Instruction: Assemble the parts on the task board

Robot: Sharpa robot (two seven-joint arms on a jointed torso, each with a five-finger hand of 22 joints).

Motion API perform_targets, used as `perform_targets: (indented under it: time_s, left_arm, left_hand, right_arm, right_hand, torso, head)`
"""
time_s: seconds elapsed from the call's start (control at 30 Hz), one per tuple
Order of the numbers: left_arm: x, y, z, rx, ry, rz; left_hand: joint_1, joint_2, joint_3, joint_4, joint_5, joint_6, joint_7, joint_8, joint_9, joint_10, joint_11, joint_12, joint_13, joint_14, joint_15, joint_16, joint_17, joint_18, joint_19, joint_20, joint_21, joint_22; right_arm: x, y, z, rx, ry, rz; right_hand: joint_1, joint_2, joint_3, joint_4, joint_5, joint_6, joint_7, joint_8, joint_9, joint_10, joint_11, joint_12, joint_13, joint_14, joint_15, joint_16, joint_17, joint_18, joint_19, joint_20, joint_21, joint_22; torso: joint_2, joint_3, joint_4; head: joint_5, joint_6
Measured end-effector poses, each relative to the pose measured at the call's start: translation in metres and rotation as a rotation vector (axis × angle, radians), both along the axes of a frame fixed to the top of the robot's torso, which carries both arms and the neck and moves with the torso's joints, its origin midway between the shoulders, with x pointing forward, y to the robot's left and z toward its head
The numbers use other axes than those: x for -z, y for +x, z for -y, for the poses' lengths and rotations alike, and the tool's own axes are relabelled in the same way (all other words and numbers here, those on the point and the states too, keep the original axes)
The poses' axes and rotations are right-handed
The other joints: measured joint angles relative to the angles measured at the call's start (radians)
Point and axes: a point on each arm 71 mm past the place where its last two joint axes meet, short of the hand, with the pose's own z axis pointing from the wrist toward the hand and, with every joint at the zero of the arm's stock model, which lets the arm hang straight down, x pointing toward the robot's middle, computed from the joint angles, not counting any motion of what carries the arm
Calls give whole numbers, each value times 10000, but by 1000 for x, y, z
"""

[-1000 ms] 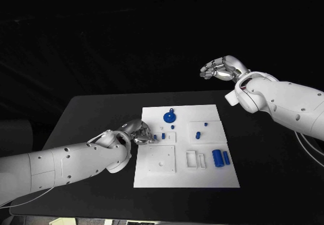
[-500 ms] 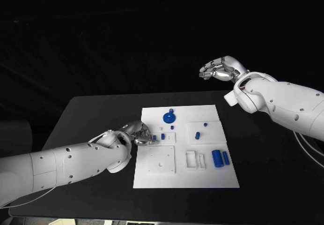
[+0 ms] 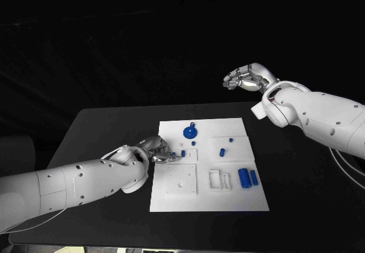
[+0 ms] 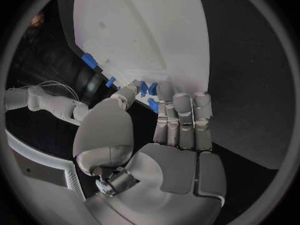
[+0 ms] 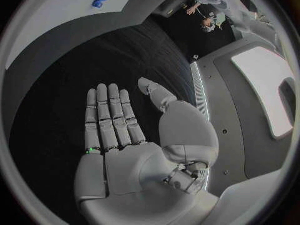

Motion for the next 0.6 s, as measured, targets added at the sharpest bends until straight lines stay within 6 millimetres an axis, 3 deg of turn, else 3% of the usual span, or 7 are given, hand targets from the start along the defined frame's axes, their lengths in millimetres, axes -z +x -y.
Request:
perform_targets:
  time_s: [0.17,0.4,0.53,0.6]
  left_arm:
    - [0,0,0,-4,-18,-26]
    - [-1,2,1,21,5,-77]
    - [-1,3,2,49,51,-146]
    - [-1,4,2,64,68,-190]
  left_hand:
    - [-41,48,-27,300,0,0,-1,42,-105,0,0,11,-13,1,1,0,0,-1,0,0,0,33]
    - [99,328,-140,577,0,15,-22,71,-191,0,0,39,-28,-36,-35,46,-1,0,0,0,40,78]
    - [378,607,-297,636,0,22,-32,114,-196,0,0,88,-39,-38,-38,46,-4,-1,-64,17,40,127]
    - [554,782,-500,593,180,11,-21,118,-197,0,0,88,-49,-40,-39,79,-16,0,-79,31,40,152]
  right_arm:
    - [0,0,-1,-18,7,-3]
    - [0,0,-1,-21,10,-8]
    - [0,0,-2,-31,14,-10]
    - [0,0,-2,-35,16,-10]
  right_hand:
    - [0,0,0,0,0,0,0,0,0,0,0,0,0,0,0,0,0,0,0,0,0,0]
    - [0,0,0,0,0,0,0,0,-5,0,0,0,-6,0,0,0,1,1,-29,29,0,9]
    - [0,0,0,0,0,0,0,0,-9,0,0,0,-10,0,0,0,1,1,-37,37,0,8]
    - [0,0,0,0,0,0,0,0,-9,-1,0,0,-10,0,0,0,1,2,-37,37,0,8]
  torso:
    - [0,-2,3]
    - [2,-6,3]
    - [2,-6,6]
    - [1,-5,7]
  head:
    - [-10,-12]
    - [-21,-15]
    - [-32,-30]
    - [-33,-31]
